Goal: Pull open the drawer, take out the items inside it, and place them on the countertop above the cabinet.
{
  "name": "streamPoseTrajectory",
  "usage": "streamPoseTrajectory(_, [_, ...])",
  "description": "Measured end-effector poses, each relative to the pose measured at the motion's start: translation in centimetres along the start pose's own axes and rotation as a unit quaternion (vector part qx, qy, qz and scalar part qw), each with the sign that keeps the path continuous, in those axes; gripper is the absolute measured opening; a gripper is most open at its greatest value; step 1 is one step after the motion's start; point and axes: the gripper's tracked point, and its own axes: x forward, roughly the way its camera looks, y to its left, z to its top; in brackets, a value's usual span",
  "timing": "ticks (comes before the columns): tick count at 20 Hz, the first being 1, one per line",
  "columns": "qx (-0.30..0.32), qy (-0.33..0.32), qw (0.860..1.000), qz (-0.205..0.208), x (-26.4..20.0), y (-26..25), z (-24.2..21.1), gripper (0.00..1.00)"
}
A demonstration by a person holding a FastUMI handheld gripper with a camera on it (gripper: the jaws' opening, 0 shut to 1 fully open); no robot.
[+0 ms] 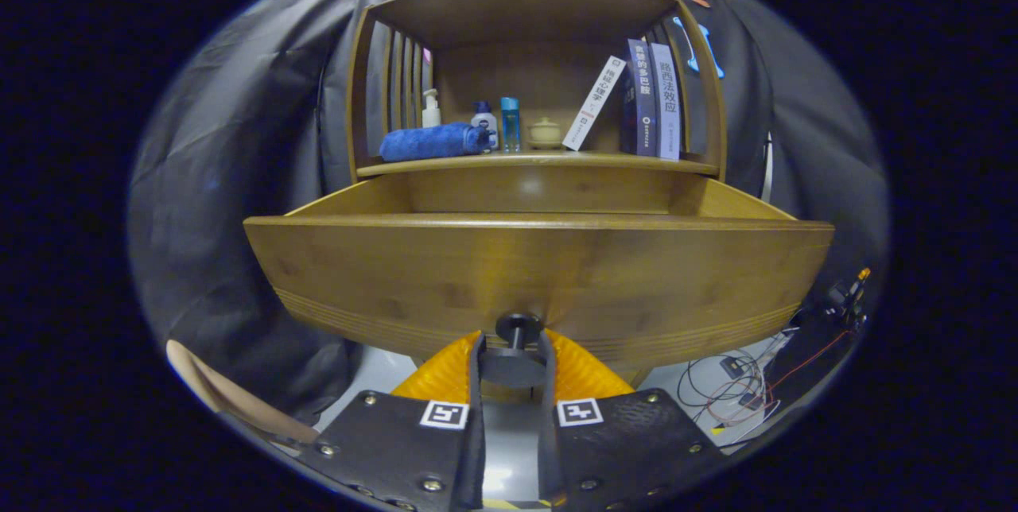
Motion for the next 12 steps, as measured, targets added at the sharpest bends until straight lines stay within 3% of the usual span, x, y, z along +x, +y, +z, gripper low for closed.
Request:
streamPoseTrajectory(2, [-0.011,0.002,1.000,0.000,-0.2,0.0,-0.1,0.26])
streamPoseTrajectory(6, [-0.032,0.002,0.999,0.004,-0.6,0.2,0.0,0.40])
streamPoseTrajectory(12, [-0.018,-0.019,1.000,-0.004,-3.3,-0.1,1.3,0.40])
